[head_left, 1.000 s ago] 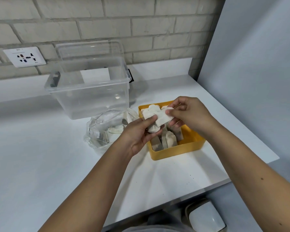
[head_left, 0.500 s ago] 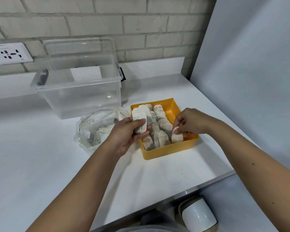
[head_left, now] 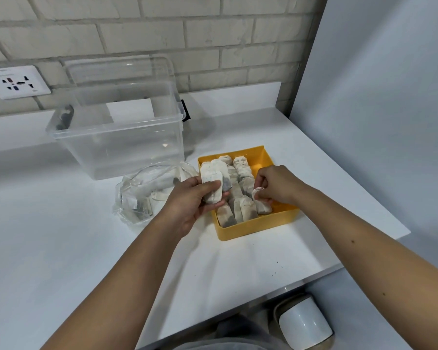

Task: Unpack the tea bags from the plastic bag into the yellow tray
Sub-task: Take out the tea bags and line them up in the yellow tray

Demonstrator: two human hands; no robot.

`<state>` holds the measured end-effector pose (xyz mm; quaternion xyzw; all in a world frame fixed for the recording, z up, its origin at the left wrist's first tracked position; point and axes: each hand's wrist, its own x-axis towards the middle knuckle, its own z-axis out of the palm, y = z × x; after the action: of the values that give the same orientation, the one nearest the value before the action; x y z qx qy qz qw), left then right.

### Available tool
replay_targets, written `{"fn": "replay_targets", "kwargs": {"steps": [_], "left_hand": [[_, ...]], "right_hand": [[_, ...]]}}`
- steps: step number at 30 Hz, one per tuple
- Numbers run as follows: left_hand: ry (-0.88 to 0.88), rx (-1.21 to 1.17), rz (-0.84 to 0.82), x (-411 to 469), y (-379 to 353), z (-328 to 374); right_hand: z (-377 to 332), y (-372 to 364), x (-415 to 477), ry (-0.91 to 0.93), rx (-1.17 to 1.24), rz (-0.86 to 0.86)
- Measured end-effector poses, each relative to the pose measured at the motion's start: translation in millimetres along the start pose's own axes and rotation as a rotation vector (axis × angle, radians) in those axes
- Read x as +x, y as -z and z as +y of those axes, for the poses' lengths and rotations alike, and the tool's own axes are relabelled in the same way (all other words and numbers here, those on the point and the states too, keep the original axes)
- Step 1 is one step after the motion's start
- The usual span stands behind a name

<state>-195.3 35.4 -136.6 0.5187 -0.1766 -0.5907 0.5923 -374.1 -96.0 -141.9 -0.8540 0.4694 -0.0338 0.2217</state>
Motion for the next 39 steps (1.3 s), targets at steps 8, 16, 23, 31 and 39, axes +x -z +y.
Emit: {"fn": "replay_targets", "kwargs": {"steps": [8,16,23,31,39], "left_hand": [[0.011,-0.018,-0.019,-2,-2,0],[-0.041,0.01,-0.086,-7,-13,-5],[0.053,-0.147,-0.18,-15,-12,-2],[0.13,-0.06,0.047,-8,-14,2],[-0.043,0.023,0.119,-2,-4,1]], "right_hand": [[-21,14,-20,0.021,0.544,0.23],[-57,2,-36,0.102,0.455,0.275],[-59,6,-36,0.153,0.578,0.196],[-57,20,-42,0.235,0.579,0.106],[-5,28,-45,0.066,0.145,0.123]]}}
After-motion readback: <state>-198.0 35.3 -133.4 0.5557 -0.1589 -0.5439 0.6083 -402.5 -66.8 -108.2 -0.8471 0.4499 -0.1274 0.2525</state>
